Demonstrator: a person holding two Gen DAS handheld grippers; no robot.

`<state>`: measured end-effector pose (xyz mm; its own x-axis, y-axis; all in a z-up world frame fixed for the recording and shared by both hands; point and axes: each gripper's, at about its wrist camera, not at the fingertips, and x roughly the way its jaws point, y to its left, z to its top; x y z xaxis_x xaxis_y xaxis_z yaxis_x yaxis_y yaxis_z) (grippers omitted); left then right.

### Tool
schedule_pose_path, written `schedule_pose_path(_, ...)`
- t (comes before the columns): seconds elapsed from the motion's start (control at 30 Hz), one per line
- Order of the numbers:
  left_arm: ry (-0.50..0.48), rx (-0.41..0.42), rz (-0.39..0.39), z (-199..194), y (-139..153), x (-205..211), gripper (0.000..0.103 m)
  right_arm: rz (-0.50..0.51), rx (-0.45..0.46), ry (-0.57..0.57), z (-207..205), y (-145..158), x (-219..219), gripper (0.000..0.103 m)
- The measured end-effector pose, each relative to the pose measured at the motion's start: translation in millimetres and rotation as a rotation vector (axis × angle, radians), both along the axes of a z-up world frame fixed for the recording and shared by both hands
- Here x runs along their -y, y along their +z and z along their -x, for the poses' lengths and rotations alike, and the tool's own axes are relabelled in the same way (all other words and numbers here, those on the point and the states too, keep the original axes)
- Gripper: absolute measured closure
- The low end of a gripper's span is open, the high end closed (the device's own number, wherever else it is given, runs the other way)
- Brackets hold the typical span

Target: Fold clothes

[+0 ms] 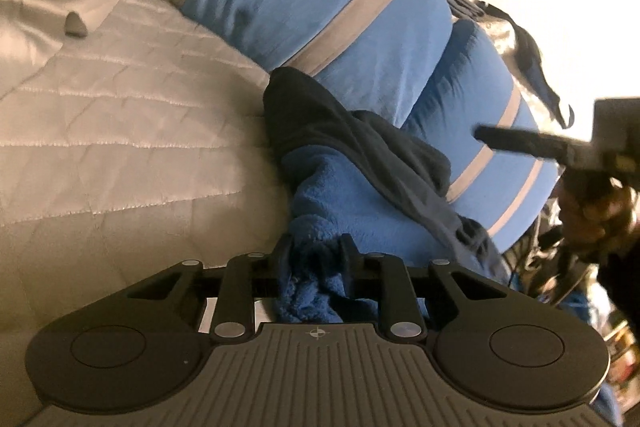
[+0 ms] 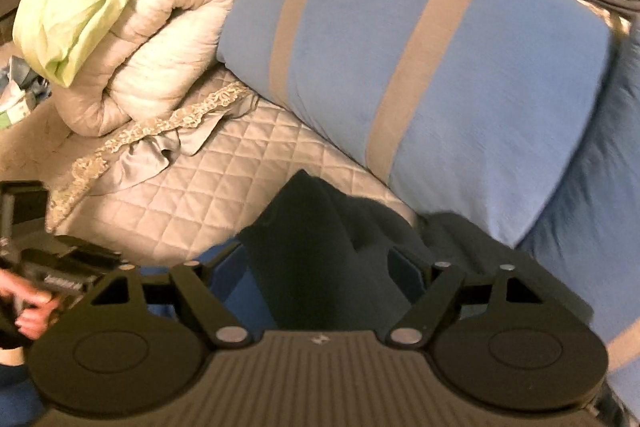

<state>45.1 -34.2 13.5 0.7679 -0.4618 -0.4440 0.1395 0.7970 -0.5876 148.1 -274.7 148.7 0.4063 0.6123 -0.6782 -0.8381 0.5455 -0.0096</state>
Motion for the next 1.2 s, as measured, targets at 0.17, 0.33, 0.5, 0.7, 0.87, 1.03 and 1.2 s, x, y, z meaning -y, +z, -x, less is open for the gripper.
schedule_pose_path(0.17,-0.002,0.036,-0.057,4,2,6,0.079,0.011,0.021,0.037,-13,-27,-31,0.019)
schedule_pose_path(0.33,0.0,0.055,-0.072,6,2,8,0.079,-0.021,0.002,0.056,-29,-48,-59,0.019)
schedule_pose_path(0.5,0.001,0.086,-0.111,10,1,13,0.079,-0.062,0.015,0.05,-45,-59,-87,0.024)
schedule_pose_path(0.7,0.004,0.087,-0.108,10,0,13,0.079,-0.045,0.04,0.102,-53,-71,-122,0.038)
schedule_pose_path(0.87,0.004,0.091,-0.11,11,1,13,0.079,0.058,0.071,0.123,-56,-86,-148,0.053)
schedule_pose_path(1.03,0.021,0.084,-0.1,12,3,11,0.075,0.104,0.067,0.097,-61,-93,-159,0.071)
schedule_pose_path(1.2,0.032,0.081,-0.059,15,5,6,0.075,0.129,0.051,0.053,-63,-94,-157,0.092)
